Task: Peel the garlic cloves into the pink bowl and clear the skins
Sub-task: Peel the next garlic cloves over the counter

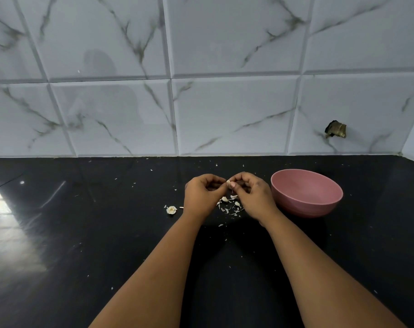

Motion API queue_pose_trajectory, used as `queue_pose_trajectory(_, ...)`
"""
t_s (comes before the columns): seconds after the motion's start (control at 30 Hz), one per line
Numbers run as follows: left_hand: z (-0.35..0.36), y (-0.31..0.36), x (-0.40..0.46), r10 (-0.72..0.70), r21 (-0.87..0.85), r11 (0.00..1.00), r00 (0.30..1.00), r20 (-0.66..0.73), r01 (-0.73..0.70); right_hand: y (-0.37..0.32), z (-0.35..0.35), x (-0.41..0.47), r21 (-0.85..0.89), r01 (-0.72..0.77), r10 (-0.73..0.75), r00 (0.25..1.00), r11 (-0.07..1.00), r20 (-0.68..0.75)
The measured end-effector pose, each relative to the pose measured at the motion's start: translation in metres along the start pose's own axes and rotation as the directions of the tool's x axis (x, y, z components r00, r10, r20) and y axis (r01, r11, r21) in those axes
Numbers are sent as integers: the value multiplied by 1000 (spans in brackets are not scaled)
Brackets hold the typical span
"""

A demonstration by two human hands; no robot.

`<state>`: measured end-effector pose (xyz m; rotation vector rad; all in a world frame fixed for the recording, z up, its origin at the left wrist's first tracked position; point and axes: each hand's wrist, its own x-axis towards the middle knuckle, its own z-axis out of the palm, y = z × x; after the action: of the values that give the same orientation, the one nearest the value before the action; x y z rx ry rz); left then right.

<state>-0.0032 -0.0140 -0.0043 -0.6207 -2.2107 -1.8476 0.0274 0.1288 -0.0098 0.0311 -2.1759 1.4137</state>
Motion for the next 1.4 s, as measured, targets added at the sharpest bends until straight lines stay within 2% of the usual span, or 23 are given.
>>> queue_pose_trajectory(0.23,-2,2,-2,-57,-102,993,998,19,59,1,1,-1,30,29,-29,1000,999,3)
queue_pose_trajectory(0.7,-1,-3,1,-51,-41,998,998,-45,49,3,4,0,65,16,-18,999,998,28)
queue_pose_trajectory(0.8,1,-1,1,-114,-176,978,993,-14,110,2,4,1,188,-65,62,998,980,19)
queue_pose_trajectory(0.9,4,3,4,-219,-412,883,974,58,223,1,4,2,307,-112,114,993,945,14)
queue_pose_trajectory(0.97,4,5,5,-259,-481,834,961,94,272,1,4,2,307,-110,112,994,945,12)
queue_pose_trajectory(1.23,-1,1,3,-179,-312,930,981,70,192,3,1,3,37,-30,30,1000,999,4)
queue_pose_trajectory(1.4,-2,2,1,-117,-198,972,992,43,123,4,1,2,-32,21,-20,1000,999,19)
